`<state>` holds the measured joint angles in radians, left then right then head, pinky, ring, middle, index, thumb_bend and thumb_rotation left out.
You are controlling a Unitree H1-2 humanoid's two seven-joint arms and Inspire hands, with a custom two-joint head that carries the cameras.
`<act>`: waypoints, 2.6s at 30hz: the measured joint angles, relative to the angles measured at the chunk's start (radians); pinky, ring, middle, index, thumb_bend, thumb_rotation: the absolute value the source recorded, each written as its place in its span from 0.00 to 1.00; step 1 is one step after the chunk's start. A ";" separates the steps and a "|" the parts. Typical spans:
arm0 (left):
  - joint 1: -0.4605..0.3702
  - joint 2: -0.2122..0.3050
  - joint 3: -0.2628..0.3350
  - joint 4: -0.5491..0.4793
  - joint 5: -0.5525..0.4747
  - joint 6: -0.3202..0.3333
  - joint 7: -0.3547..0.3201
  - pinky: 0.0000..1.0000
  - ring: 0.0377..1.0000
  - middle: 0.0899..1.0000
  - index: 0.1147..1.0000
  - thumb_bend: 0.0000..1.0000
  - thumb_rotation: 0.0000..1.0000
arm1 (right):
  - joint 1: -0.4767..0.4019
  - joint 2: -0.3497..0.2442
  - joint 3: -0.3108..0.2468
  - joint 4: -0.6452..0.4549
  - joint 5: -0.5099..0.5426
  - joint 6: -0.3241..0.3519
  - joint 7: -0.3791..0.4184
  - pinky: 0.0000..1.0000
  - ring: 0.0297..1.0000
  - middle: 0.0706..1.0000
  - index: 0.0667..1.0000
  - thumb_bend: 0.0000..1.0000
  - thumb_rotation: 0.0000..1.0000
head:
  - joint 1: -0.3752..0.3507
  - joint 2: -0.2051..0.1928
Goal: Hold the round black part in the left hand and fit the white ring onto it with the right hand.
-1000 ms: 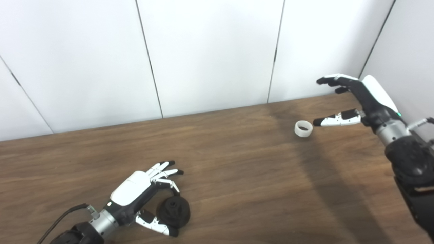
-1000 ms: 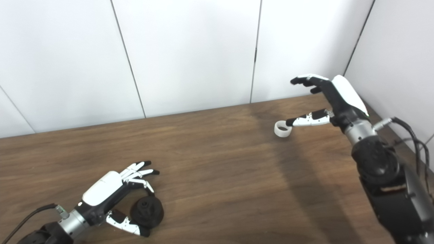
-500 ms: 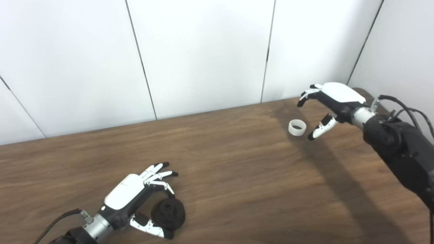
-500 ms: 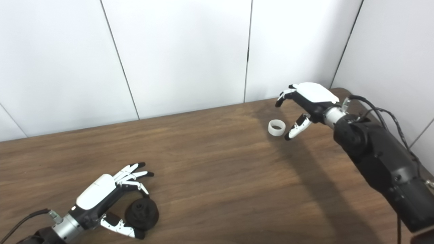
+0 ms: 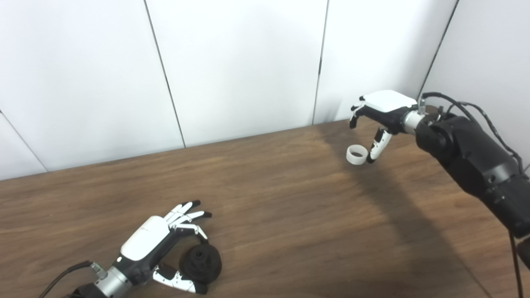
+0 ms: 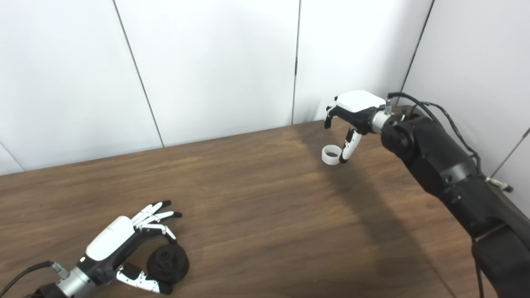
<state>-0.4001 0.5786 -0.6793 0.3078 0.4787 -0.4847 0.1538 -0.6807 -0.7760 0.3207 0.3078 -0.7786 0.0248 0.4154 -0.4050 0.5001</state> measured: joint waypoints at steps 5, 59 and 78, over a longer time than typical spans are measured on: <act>0.000 0.001 -0.003 0.000 0.000 0.000 0.005 1.00 1.00 0.88 0.42 0.52 0.06 | -0.020 0.003 0.007 0.015 -0.021 0.002 0.019 0.98 1.00 0.92 0.70 1.00 0.21 | 0.003 0.000; 0.063 0.012 0.076 -0.074 -0.013 0.003 -0.084 1.00 1.00 0.87 0.42 0.52 0.06 | -0.030 0.073 0.066 0.165 -0.056 -0.023 -0.013 0.96 1.00 0.92 0.68 0.96 0.21 | 0.038 0.032; 0.069 0.013 0.082 -0.084 -0.013 0.003 -0.091 1.00 1.00 0.87 0.42 0.53 0.06 | -0.018 0.069 0.056 0.169 -0.051 -0.027 -0.026 0.97 1.00 0.91 0.68 0.95 0.18 | 0.037 0.029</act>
<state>-0.3310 0.5915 -0.5969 0.2241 0.4660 -0.4819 0.0630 -0.6984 -0.7073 0.3770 0.4765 -0.8292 -0.0019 0.3891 -0.3682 0.5292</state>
